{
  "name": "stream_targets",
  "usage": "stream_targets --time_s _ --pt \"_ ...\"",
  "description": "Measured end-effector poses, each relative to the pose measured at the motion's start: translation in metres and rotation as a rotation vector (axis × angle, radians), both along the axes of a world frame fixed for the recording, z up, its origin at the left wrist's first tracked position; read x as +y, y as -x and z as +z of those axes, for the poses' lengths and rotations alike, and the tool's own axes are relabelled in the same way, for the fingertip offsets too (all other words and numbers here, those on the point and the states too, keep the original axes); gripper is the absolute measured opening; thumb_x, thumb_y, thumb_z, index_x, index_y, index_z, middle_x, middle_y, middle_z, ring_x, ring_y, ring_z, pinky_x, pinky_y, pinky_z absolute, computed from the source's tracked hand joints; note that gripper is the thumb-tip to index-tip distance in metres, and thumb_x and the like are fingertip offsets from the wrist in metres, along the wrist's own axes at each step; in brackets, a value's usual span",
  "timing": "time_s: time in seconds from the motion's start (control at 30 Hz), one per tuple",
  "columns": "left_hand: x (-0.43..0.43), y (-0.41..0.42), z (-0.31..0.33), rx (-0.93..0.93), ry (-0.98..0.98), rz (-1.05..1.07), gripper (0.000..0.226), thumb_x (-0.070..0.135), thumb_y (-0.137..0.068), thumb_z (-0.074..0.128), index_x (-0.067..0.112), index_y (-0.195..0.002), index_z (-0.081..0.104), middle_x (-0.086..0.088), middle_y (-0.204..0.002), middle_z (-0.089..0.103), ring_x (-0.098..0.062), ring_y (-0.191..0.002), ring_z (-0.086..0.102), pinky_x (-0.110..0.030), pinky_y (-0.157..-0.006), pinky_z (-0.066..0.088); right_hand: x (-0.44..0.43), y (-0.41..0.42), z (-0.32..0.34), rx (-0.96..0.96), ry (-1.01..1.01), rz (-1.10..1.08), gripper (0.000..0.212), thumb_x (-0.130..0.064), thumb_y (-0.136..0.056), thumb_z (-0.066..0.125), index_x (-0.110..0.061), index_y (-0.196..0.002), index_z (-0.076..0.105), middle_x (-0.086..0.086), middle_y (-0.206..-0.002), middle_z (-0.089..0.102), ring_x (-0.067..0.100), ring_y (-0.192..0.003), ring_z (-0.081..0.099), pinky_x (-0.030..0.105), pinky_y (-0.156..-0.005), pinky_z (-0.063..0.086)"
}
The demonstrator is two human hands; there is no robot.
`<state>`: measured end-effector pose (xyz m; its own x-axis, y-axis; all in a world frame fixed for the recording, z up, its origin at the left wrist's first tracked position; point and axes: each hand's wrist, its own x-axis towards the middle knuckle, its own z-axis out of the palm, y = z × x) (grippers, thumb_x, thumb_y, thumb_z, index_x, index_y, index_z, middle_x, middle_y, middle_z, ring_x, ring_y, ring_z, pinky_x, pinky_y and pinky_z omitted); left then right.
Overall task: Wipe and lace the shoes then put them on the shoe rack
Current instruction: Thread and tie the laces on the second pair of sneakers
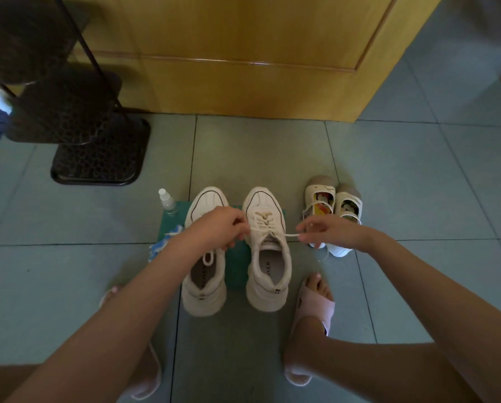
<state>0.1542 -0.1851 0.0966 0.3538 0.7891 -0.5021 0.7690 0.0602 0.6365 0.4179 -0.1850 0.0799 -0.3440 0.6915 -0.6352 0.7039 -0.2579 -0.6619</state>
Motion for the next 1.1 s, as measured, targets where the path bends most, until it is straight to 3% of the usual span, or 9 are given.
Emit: stream_targets --time_s 0.07,0.17,0.27,0.47,0.67,0.77,0.9,1.0,1.1 --pt "-0.003 -0.009 -0.001 -0.027 0.019 -0.014 0.017 0.032 -0.092 0.054 0.02 -0.103 0.057 0.001 -0.088 0.065 -0.011 -0.066 0.059 -0.028 -0.065 0.051 0.001 0.013 -0.001 -0.001 -0.027 -0.029 0.032 -0.037 -0.083 0.067 -0.029 -0.112 0.056 -0.009 -0.088 0.058 0.009 -0.08 0.056 0.021 -0.071 0.044" --pt "-0.004 -0.016 -0.004 -0.009 -0.047 -0.011 0.019 0.035 -0.088 0.06 0.019 -0.098 0.063 0.004 -0.082 0.064 -0.008 -0.067 0.056 -0.028 -0.071 0.048 0.005 0.024 -0.005 -0.019 -0.082 0.062 0.019 -0.039 -0.082 0.068 -0.03 -0.097 0.06 -0.002 -0.081 0.056 0.013 -0.072 0.053 0.027 -0.067 0.043" --pt "-0.004 -0.013 -0.007 -0.019 -0.069 0.021 0.015 0.028 -0.09 0.057 0.017 -0.084 0.066 0.006 -0.069 0.062 -0.007 -0.063 0.054 -0.024 -0.064 0.041 0.008 0.018 -0.005 -0.061 -0.177 0.128 0.014 -0.023 -0.088 0.064 -0.023 -0.074 0.059 0.0 -0.074 0.057 0.012 -0.069 0.051 0.022 -0.065 0.04" --pt "-0.006 -0.008 -0.009 -0.028 -0.009 0.068 0.027 0.022 -0.096 0.047 0.005 -0.083 0.063 0.003 -0.063 0.056 -0.01 -0.057 0.051 -0.018 -0.053 0.041 0.01 0.007 -0.002 -0.187 -0.2 0.158 0.023 -0.023 -0.091 0.058 -0.026 -0.069 0.054 -0.004 -0.065 0.054 0.007 -0.06 0.048 0.021 -0.059 0.038" --pt "0.0 -0.01 -0.001 -0.384 0.261 0.407 0.033 0.03 -0.097 0.043 0.011 -0.076 0.059 -0.005 -0.086 0.061 -0.015 -0.073 0.055 -0.025 -0.069 0.048 0.014 0.006 0.007 -0.132 -0.131 0.229 0.023 -0.017 -0.092 0.056 -0.026 -0.073 0.066 -0.004 -0.06 0.061 0.004 -0.055 0.053 0.021 -0.063 0.044" --pt "-0.004 -0.011 -0.002 -0.385 0.34 0.504 0.03 0.027 -0.097 0.045 0.01 -0.076 0.058 -0.006 -0.091 0.064 -0.015 -0.078 0.057 -0.022 -0.064 0.048 0.016 -0.004 0.011 -0.188 -0.125 0.24 0.023 -0.014 -0.09 0.056 -0.022 -0.073 0.067 -0.009 -0.057 0.061 -0.003 -0.053 0.052 0.021 -0.065 0.045" --pt "-0.006 -0.009 -0.006 -0.69 0.455 0.743 0.032 0.024 -0.097 0.045 -0.001 -0.086 0.061 -0.009 -0.098 0.068 -0.016 -0.087 0.064 -0.019 -0.063 0.055 0.013 -0.006 0.007 -0.256 -0.135 0.281 0.015 -0.022 -0.085 0.064 -0.029 -0.072 0.067 -0.007 -0.076 0.065 0.005 -0.073 0.057 0.022 -0.07 0.045" --pt "-0.005 -0.01 -0.008 -0.923 0.499 0.765 0.034 0.025 -0.1 0.038 -0.002 -0.1 0.058 -0.008 -0.112 0.069 -0.019 -0.104 0.064 -0.026 -0.08 0.054 0.016 0.007 0.01 -0.185 -0.23 0.262 0.006 -0.028 -0.082 0.07 -0.028 -0.076 0.068 -0.005 -0.077 0.061 0.006 -0.073 0.055 0.022 -0.067 0.042" --pt "-0.009 -0.021 -0.007 -0.948 0.49 0.71 0.027 0.023 -0.1 0.035 0.007 -0.104 0.056 -0.007 -0.111 0.068 -0.019 -0.103 0.065 -0.027 -0.081 0.054 0.019 0.024 0.028 -0.027 -0.219 0.089 0.012 -0.029 -0.083 0.07 -0.017 -0.079 0.067 -0.008 -0.066 0.057 -0.001 -0.056 0.05 0.013 -0.054 0.04"
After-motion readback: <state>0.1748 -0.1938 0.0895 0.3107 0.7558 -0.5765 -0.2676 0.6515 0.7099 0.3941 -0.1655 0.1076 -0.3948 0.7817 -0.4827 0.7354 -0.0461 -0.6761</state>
